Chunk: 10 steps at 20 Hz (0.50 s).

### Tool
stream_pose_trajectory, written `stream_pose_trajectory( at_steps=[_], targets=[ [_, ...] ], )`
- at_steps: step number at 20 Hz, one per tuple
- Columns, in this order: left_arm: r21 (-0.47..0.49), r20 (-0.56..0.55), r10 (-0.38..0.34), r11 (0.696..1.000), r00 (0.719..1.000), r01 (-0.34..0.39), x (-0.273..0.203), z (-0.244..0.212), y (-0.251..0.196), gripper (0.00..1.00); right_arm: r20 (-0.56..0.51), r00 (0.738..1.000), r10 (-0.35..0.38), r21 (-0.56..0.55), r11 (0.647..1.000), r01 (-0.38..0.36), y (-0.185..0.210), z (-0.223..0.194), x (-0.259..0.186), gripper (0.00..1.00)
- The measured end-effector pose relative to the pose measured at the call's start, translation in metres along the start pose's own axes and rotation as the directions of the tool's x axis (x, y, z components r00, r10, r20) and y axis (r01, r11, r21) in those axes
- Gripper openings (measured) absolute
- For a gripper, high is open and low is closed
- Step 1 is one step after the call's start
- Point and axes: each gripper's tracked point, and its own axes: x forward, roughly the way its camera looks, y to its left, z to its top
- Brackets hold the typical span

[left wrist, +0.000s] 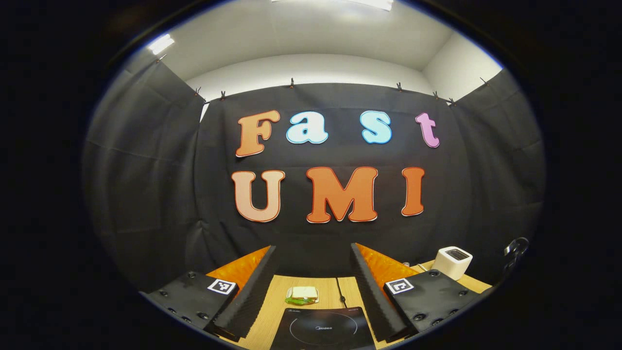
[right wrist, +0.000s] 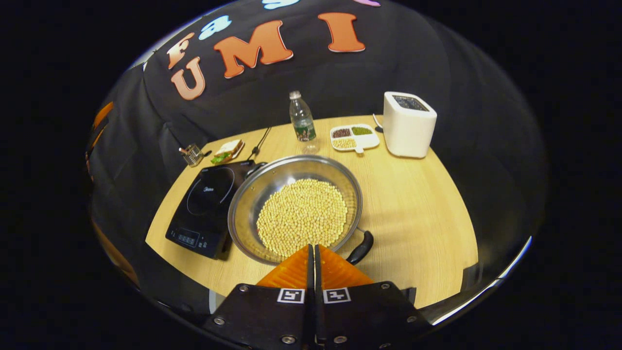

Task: First push the handle of the pot to place it horizontally, then grasp the pot with both hands and set it on the induction cooktop.

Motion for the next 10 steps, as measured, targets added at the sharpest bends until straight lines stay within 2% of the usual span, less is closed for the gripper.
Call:
stream_pose_trajectory(
  at_steps=[2,10],
  targets=[
    [0.003,-0.004,-0.003,1.000,1.000,0.003,0.000,-0.001,0.000,0.96,-0.065,0.998,0.010,0.009,1.000,-0.010,0.000,-0.016,0.010,0.00],
    [0.001,-0.043,-0.011,1.000,0.999,0.011,0.001,-0.012,-0.001,0.97,-0.184,0.983,0.007,0.047,0.999,0.002,-0.005,-0.049,0.037,0.00]
  ],
)
